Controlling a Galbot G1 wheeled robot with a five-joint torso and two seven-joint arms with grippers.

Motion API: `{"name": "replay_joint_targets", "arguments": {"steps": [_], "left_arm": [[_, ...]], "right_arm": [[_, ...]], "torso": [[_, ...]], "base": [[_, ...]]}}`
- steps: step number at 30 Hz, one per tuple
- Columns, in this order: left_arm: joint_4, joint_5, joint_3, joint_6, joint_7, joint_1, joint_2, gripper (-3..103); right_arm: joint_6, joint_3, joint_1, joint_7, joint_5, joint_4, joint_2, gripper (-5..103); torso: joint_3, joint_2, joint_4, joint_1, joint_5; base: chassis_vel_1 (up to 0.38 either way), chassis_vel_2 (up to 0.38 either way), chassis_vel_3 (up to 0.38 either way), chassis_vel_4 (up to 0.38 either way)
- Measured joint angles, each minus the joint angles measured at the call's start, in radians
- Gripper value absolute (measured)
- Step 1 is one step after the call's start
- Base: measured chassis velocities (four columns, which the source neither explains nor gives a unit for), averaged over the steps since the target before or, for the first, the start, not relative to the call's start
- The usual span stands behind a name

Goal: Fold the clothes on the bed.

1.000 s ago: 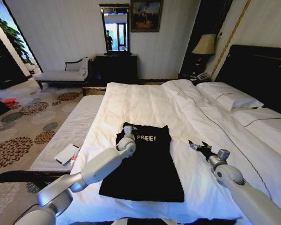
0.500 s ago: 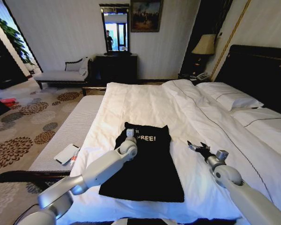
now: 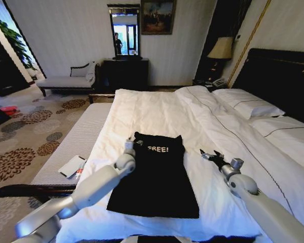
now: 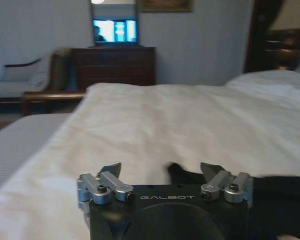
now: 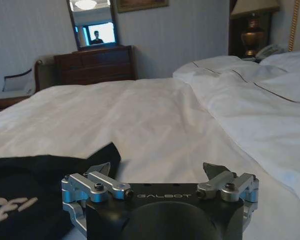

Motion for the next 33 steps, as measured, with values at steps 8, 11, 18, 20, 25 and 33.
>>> {"name": "replay_joint_targets", "arguments": {"steps": [8, 11, 18, 20, 25, 33], "left_arm": [[0.09, -0.035, -0.094, -0.01, 0.125, 0.015, 0.019, 100], [0.135, -0.062, -0.097, -0.01, 0.178, 0.003, 0.007, 100], [0.286, -0.096, -0.053, -0.008, 0.311, -0.07, -0.033, 100], [0.37, -0.099, -0.039, -0.013, 0.374, -0.106, -0.063, 100], [0.467, -0.118, -0.045, -0.03, 0.449, -0.135, -0.125, 103], [0.574, -0.119, -0.058, -0.058, 0.523, -0.159, -0.222, 96]], "right_arm": [[-0.001, -0.08, 0.105, 0.0, 0.017, -0.03, -0.029, 100], [-0.002, -0.095, 0.122, 0.0, 0.022, -0.037, -0.036, 100], [-0.004, -0.101, 0.127, 0.008, 0.028, -0.034, -0.051, 100], [-0.007, -0.093, 0.119, 0.016, 0.032, -0.022, -0.061, 100], [-0.009, -0.078, 0.108, 0.022, 0.039, -0.011, -0.082, 100], [-0.012, -0.056, 0.089, 0.025, 0.048, -0.002, -0.103, 100]], "torso": [[0.0, 0.0, -0.0001, 0.0, -0.0001], [0.0, 0.0, -0.0002, 0.0, 0.0], [0.0, 0.0, -0.0005, 0.0, 0.0002], [0.0, 0.0, -0.0004, 0.0, 0.0003], [0.0, 0.0, -0.0003, 0.0, 0.0003], [0.0, 0.0, -0.0004, 0.0, 0.0003]], "base": [[0.0, 0.0, 0.0, 0.0], [0.0, 0.0, 0.0, 0.0], [0.0, 0.0, 0.0, 0.0], [0.0, 0.0, 0.0, 0.0], [0.0, 0.0, 0.0, 0.0], [0.0, 0.0, 0.0, 0.0]]}}
